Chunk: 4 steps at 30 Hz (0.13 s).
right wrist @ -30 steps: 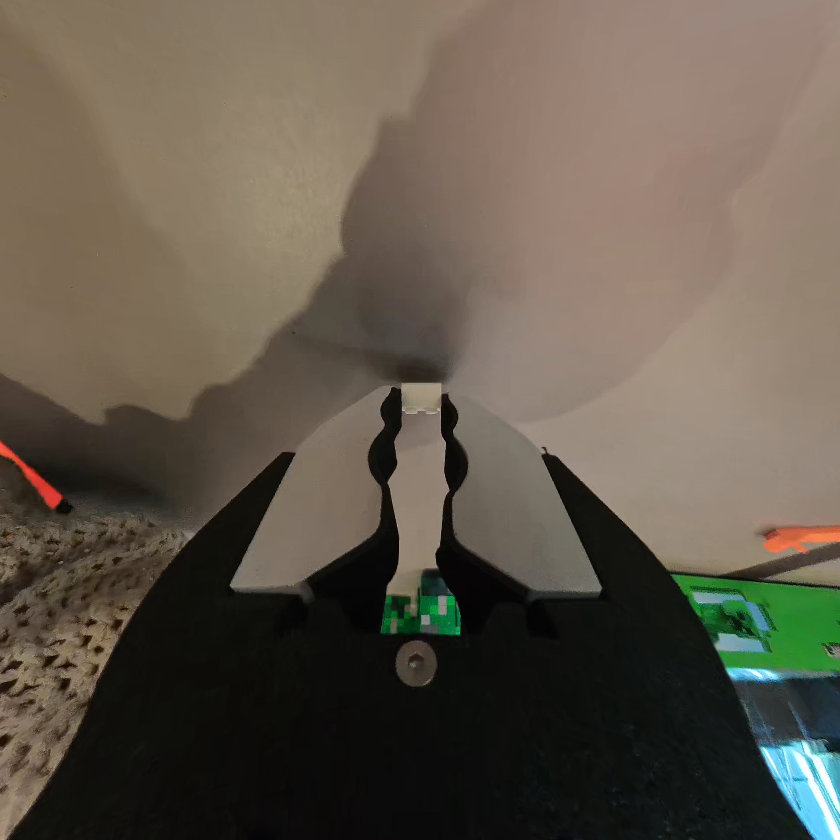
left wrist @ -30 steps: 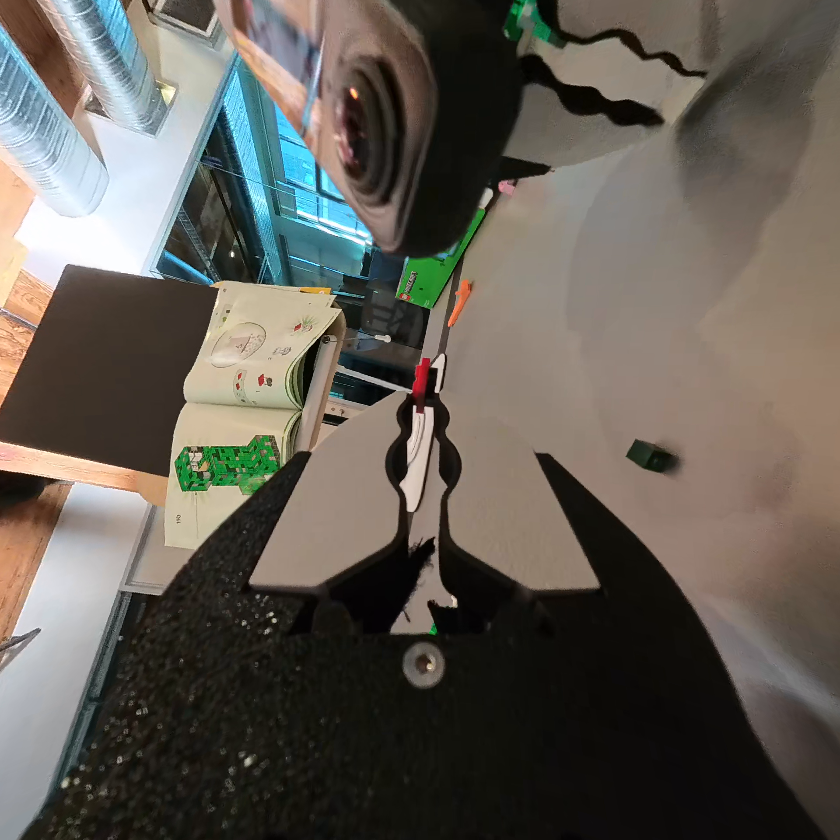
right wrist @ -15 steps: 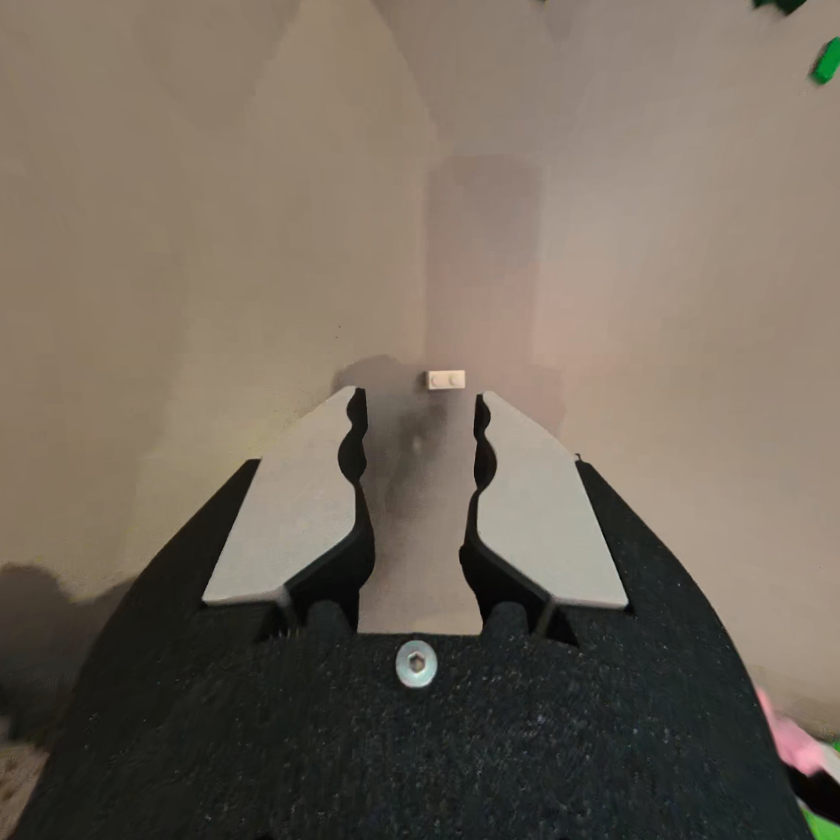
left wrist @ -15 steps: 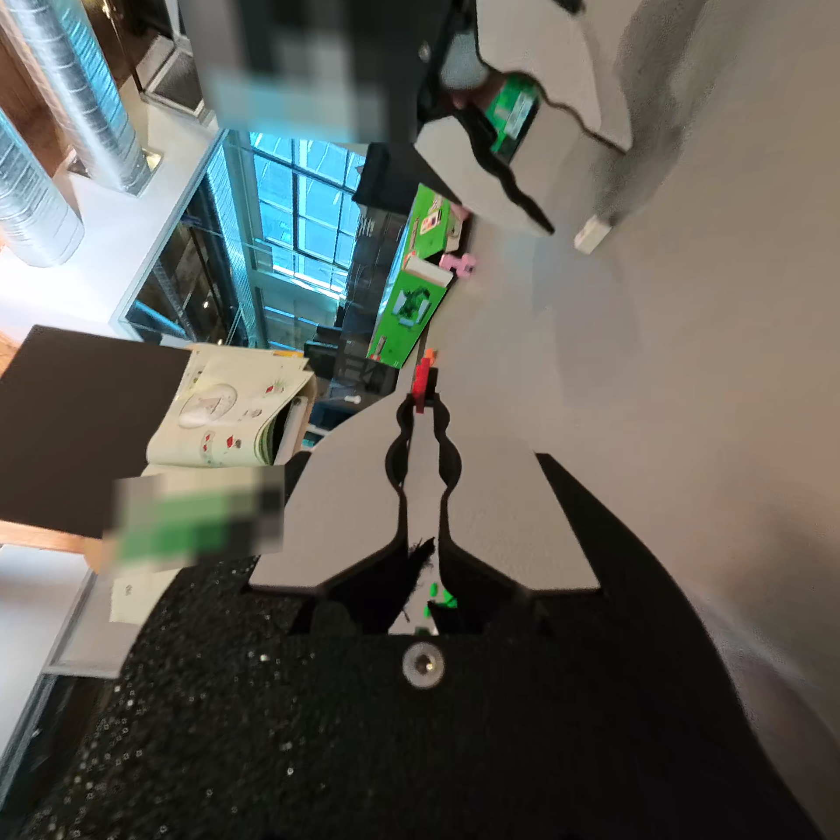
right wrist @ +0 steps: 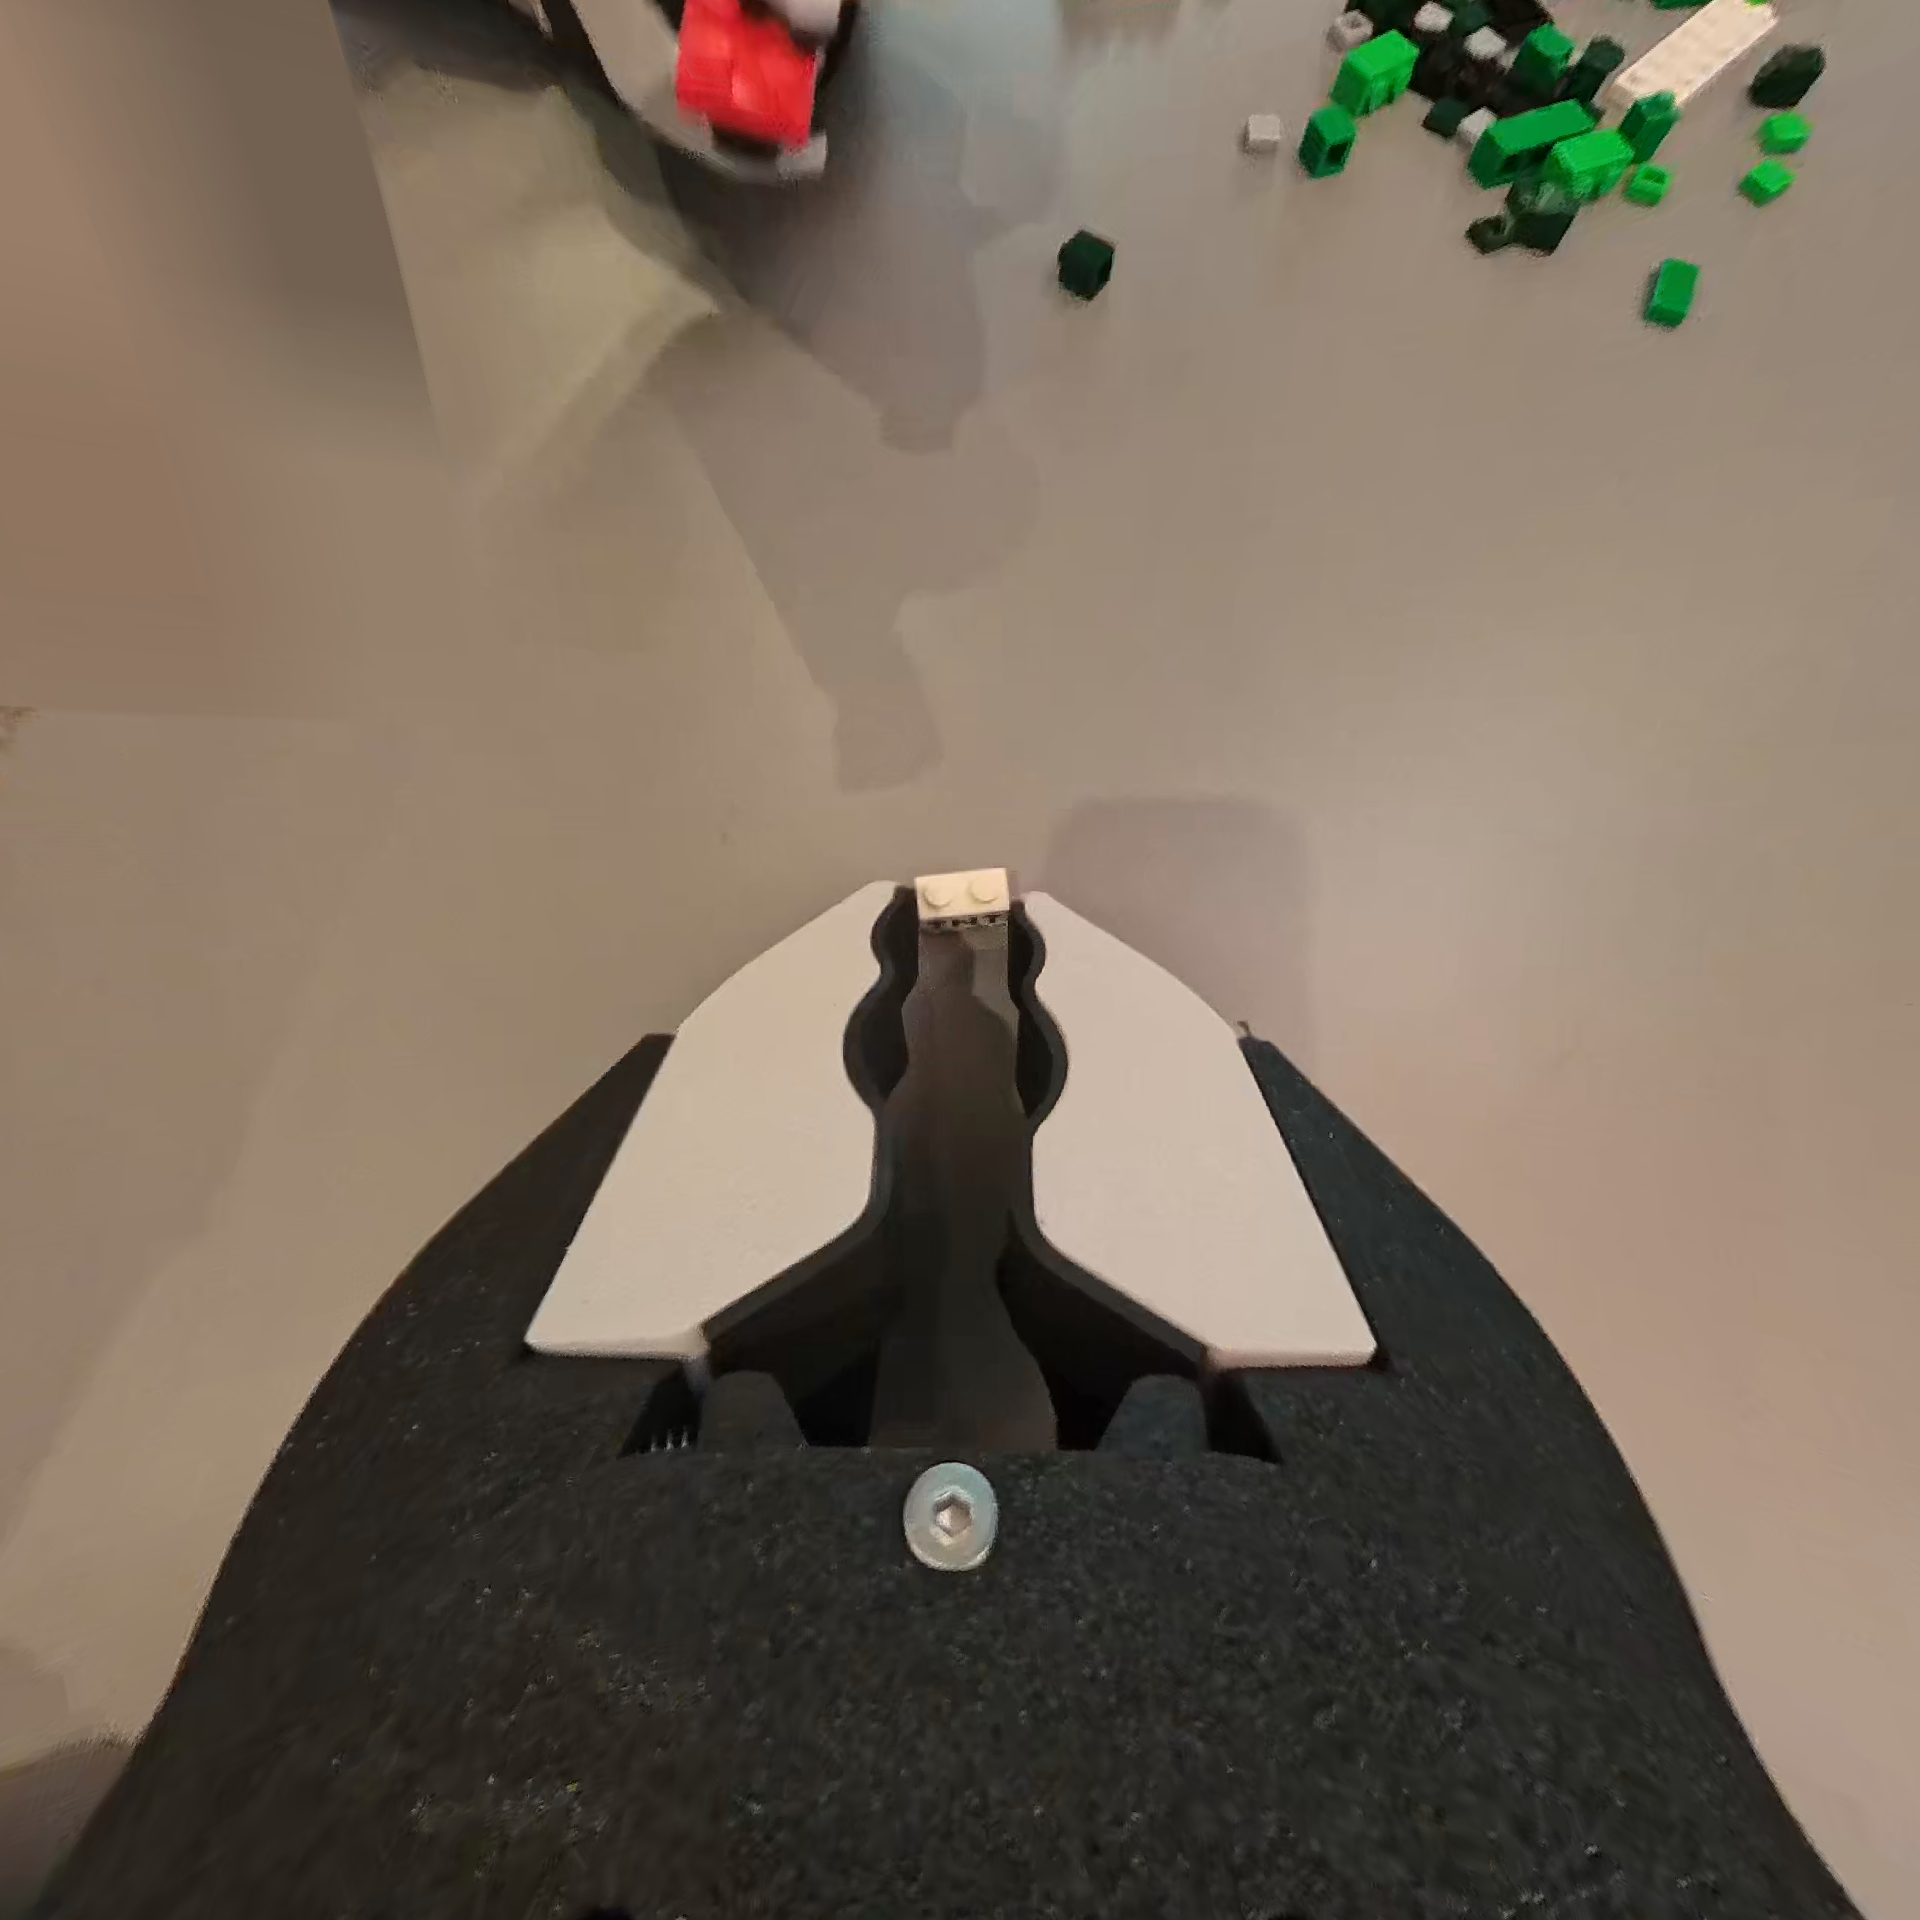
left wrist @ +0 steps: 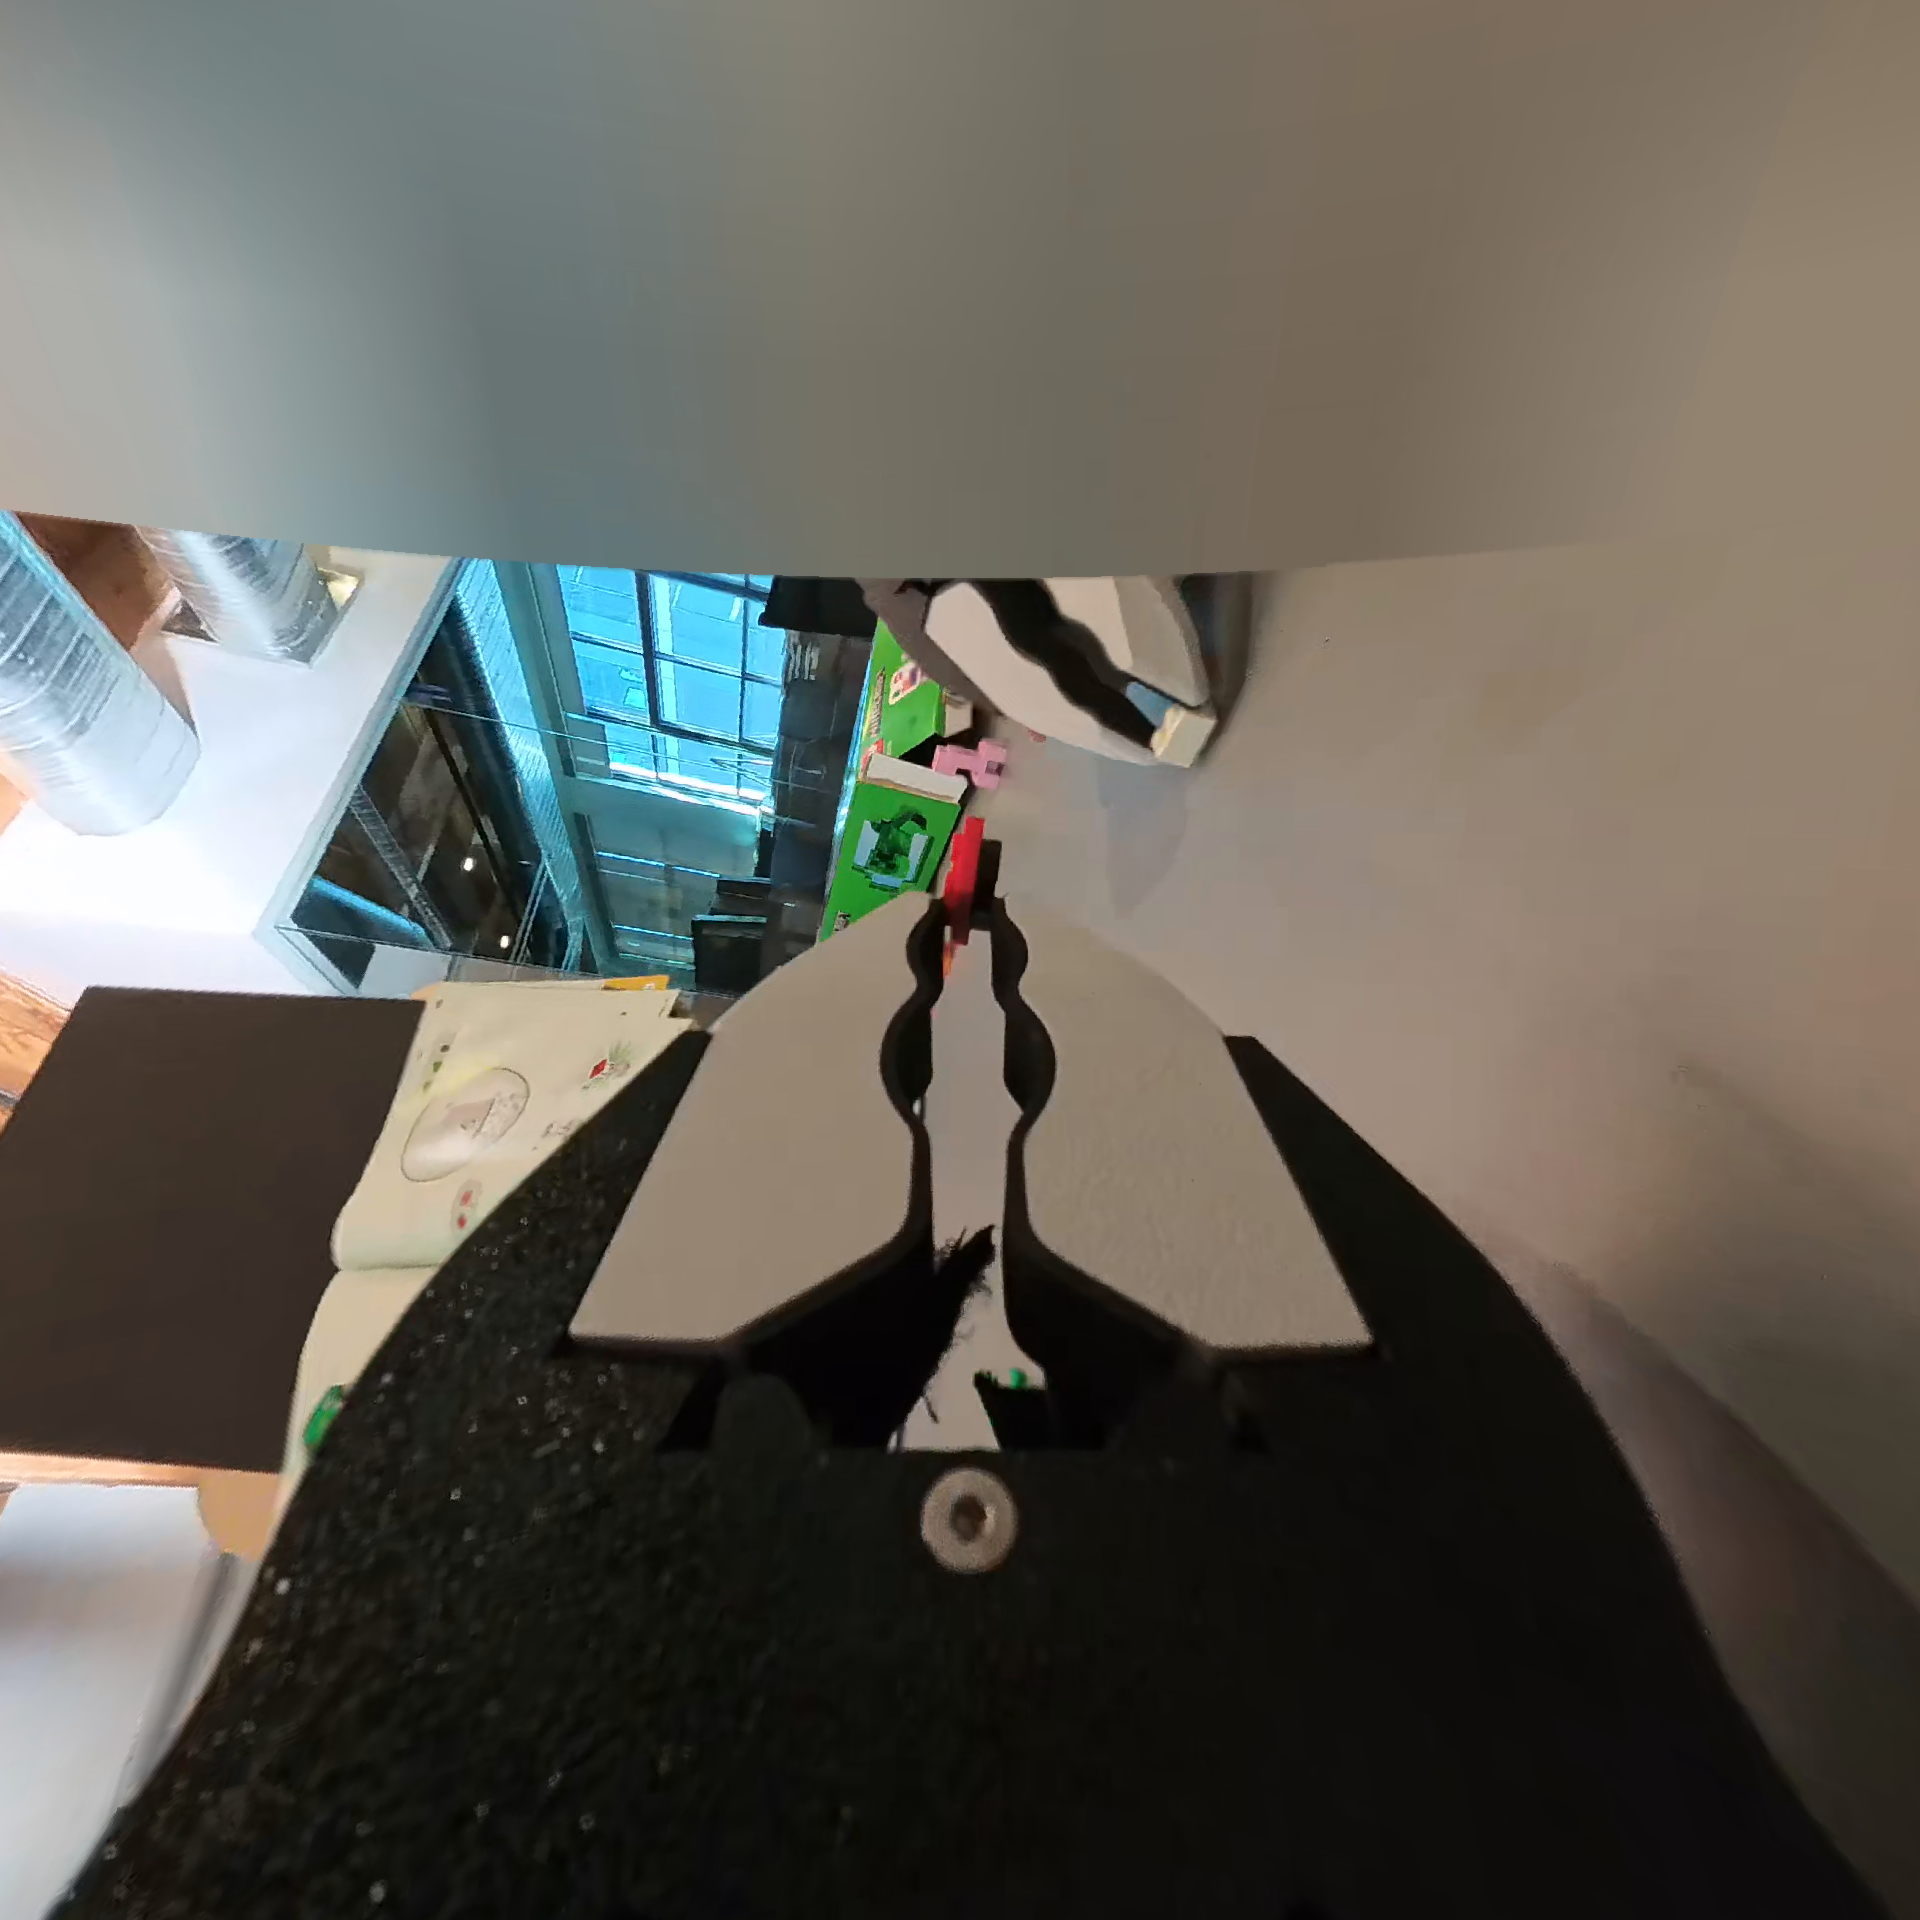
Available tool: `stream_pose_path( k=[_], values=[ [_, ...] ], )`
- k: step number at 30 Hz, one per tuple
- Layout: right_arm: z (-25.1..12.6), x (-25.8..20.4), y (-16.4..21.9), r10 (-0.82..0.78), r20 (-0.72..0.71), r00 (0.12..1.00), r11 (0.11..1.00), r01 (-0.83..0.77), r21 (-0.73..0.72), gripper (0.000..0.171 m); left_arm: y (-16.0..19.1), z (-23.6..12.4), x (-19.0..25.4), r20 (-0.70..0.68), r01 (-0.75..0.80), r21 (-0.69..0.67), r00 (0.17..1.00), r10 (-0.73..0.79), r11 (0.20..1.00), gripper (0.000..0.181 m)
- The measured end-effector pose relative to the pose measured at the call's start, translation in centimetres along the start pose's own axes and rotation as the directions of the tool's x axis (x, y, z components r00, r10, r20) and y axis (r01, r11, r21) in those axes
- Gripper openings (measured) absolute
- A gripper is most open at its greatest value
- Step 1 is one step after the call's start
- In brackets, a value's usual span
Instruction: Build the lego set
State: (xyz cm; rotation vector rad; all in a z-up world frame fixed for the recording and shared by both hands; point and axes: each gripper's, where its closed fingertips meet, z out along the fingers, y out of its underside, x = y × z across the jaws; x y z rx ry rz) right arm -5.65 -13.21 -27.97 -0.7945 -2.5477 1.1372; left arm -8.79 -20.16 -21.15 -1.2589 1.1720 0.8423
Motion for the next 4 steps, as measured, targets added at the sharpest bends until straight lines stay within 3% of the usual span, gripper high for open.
stream_pose_path(
  k=[1,4],
  values=[
    [0.0,0.1,-0.9,0.006,-0.007,1.000,1.000,-0.005,0.031,0.016,0.0,0.1,0.0,0.009,-0.028,-0.012,1.000,0.028,1.000,0.008],
    [-0.5,-1.1,-6.4,0.003,0.001,1.000,0.982,-0.003,0.190,0.016,-0.3,0.1,-0.3,0.047,-0.118,-0.049,0.992,0.120,0.992,0.007]
  ],
)
